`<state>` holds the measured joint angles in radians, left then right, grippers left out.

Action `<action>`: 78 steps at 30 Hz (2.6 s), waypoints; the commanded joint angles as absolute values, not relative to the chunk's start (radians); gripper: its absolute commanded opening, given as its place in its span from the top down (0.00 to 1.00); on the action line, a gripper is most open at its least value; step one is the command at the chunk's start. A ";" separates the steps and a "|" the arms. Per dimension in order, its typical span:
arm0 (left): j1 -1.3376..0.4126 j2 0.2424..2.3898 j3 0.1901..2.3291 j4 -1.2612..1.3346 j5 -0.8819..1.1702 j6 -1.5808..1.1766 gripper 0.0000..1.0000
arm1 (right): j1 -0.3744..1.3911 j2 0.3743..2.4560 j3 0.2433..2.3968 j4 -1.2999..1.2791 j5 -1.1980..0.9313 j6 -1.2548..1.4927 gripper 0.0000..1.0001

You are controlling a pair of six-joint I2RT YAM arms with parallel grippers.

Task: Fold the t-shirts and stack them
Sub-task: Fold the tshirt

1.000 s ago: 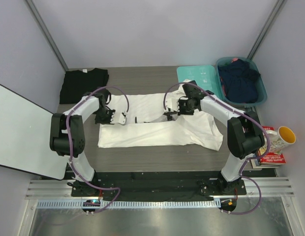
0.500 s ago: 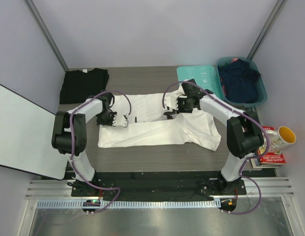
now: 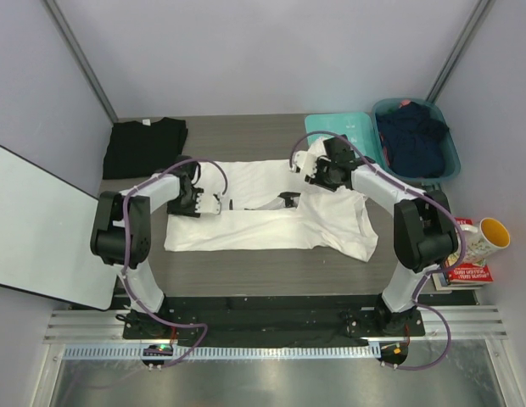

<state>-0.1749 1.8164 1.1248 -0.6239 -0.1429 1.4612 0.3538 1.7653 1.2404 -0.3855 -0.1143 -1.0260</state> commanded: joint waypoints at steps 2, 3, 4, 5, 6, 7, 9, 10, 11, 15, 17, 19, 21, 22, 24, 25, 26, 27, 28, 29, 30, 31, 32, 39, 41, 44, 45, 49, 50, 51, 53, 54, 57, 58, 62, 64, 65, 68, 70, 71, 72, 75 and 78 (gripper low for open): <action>-0.170 1.755 1.147 -0.604 -0.126 1.440 0.48 | 0.227 1.684 1.276 -0.572 -0.187 -0.900 0.68; -0.170 1.746 1.153 -0.621 -0.117 1.440 0.47 | 0.215 1.666 1.272 -0.622 -0.221 -0.970 0.69; -0.173 1.738 1.161 -0.635 -0.098 1.440 0.46 | 0.200 1.660 1.272 -0.750 -0.266 -1.026 0.72; -0.176 1.720 1.181 -0.650 -0.088 1.439 0.46 | 0.196 1.654 1.266 -0.803 -0.279 -1.067 0.74; -0.179 1.709 1.192 -0.693 -0.069 1.439 0.46 | 0.193 1.648 1.256 -0.845 -0.282 -1.103 0.77; -0.184 1.700 1.203 -0.712 -0.036 1.437 0.45 | 0.193 1.638 1.250 -0.927 -0.287 -1.165 0.83; -0.193 1.669 1.215 -0.768 -0.005 1.445 0.52 | 0.192 1.629 1.227 -0.992 -0.288 -1.215 0.89; -0.205 1.661 1.212 -0.782 -0.003 1.451 0.70 | 0.192 1.621 1.221 -1.049 -0.290 -1.251 0.97; -0.212 1.654 1.207 -0.822 -0.003 1.469 0.84 | 0.192 1.618 1.213 -1.077 -0.296 -1.264 0.99; -0.232 1.652 1.200 -0.931 0.046 1.506 1.00 | 0.192 1.620 1.204 -1.209 -0.308 -1.324 0.99; -0.245 1.664 1.187 -0.977 0.040 1.516 1.00 | 0.190 1.632 1.190 -1.265 -0.302 -1.348 0.99; -0.255 1.681 1.174 -0.985 0.035 1.520 1.00 | 0.192 1.641 1.178 -1.284 -0.295 -1.348 0.99; -0.259 1.697 1.152 -0.974 0.020 1.525 1.00 | 0.192 1.644 1.157 -1.287 -0.285 -1.345 0.99; -0.264 1.713 1.147 -0.971 0.014 1.525 1.00 | 0.192 1.644 1.148 -1.287 -0.282 -1.345 0.99; -0.268 1.729 1.144 -0.969 0.011 1.520 1.00 | 0.190 1.641 1.124 -1.281 -0.273 -1.348 0.99; -0.273 1.747 1.146 -0.971 0.009 1.514 1.00 | 0.193 1.640 1.114 -1.270 -0.270 -1.350 0.99; -0.276 1.755 1.146 -0.976 0.008 1.513 1.00 | 0.192 1.638 1.095 -1.264 -0.267 -1.350 0.99; -0.279 1.762 1.146 -0.974 0.008 1.513 1.00 | 0.190 1.641 1.086 -1.256 -0.264 -1.351 0.99; -0.284 1.770 1.146 -0.971 0.009 1.513 1.00 | 0.190 1.643 1.078 -1.238 -0.262 -1.351 0.99; -0.285 1.784 1.146 -0.960 0.009 1.511 1.00 | 0.190 1.647 1.065 -1.224 -0.261 -1.347 0.99; -0.287 1.790 1.144 -0.953 0.009 1.509 1.00 | 0.192 1.657 1.059 -1.207 -0.256 -1.344 0.99; -0.288 1.795 1.143 -0.943 0.009 1.508 1.00 | 0.192 1.660 1.052 -1.166 -0.249 -1.330 0.99; -0.290 1.810 1.138 -0.921 -0.018 1.502 1.00 | 0.192 1.664 1.045 -1.140 -0.242 -1.321 0.99; -0.287 1.850 1.089 -0.821 -0.101 1.505 1.00 | 0.178 1.686 1.006 -0.960 -0.193 -1.292 0.99; -0.278 1.850 1.083 -0.815 -0.097 1.512 1.00 | 0.169 1.681 0.983 -0.925 -0.173 -1.299 0.99; -0.268 1.859 1.078 -0.798 -0.100 1.513 1.00 | 0.149 1.672 0.948 -0.888 -0.149 -1.321 0.99; -0.268 1.864 1.078 -0.798 -0.107 1.514 1.00 | 0.146 1.671 0.940 -0.882 -0.132 -1.340 0.99; -0.256 1.871 1.074 -0.792 -0.112 1.522 1.00 | 0.126 1.655 0.911 -0.873 -0.098 -1.376 0.99; -0.255 1.870 1.074 -0.792 -0.110 1.523 1.00 | 0.124 1.652 0.908 -0.873 -0.089 -1.385 0.99; -0.252 1.868 1.074 -0.790 -0.109 1.523 1.00 | 0.121 1.646 0.905 -0.874 -0.072 -1.400 0.99; -0.250 1.862 1.078 -0.793 -0.101 1.522 1.00 | 0.117 1.641 0.897 -0.874 -0.060 -1.416 0.99; -0.249 1.859 1.080 -0.793 -0.098 1.523 1.00 | 0.117 1.640 0.896 -0.874 -0.057 -1.420 0.99; -0.245 1.847 1.081 -0.799 -0.083 1.523 1.00 | 0.114 1.635 0.899 -0.876 -0.045 -1.431 0.99; -0.245 1.844 1.078 -0.799 -0.081 1.523 1.00 | 0.112 1.634 0.899 -0.876 -0.037 -1.436 0.99; -0.244 1.835 1.071 -0.813 -0.069 1.528 1.00 | 0.114 1.626 0.891 -0.877 -0.012 -1.459 0.99; -0.244 1.815 1.078 -0.836 -0.055 1.526 1.00 | 0.114 1.618 0.890 -0.891 -0.005 -1.468 0.99; -0.244 1.804 1.081 -0.844 -0.039 1.523 1.00 | 0.114 1.606 0.894 -0.903 -0.012 -1.476 0.99; -0.244 1.741 1.114 -0.897 -0.008 1.516 1.00 | 0.112 1.568 0.962 -1.021 -0.088 -1.493 0.95; -0.244 1.674 1.152 -0.943 0.055 1.506 0.96 | 0.114 1.549 1.039 -1.126 -0.141 -1.494 0.89; -0.244 1.649 1.166 -0.957 0.076 1.505 0.91 | 0.114 1.543 1.067 -1.152 -0.164 -1.493 0.86; -0.244 1.631 1.184 -0.969 0.110 1.506 0.81 | 0.114 1.539 1.095 -1.188 -0.204 -1.479 0.81; -0.244 1.583 1.175 -0.928 0.121 1.512 0.68 | 0.112 1.571 1.184 -1.184 -0.262 -1.418 0.73; -0.244 1.617 1.164 -0.868 0.086 1.505 0.76 | 0.112 1.643 1.265 -1.110 -0.304 -1.315 0.73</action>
<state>-0.2481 1.6085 1.1519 -0.9104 0.0631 1.5009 0.1150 1.5921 1.1698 -1.1313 -0.2085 -1.4330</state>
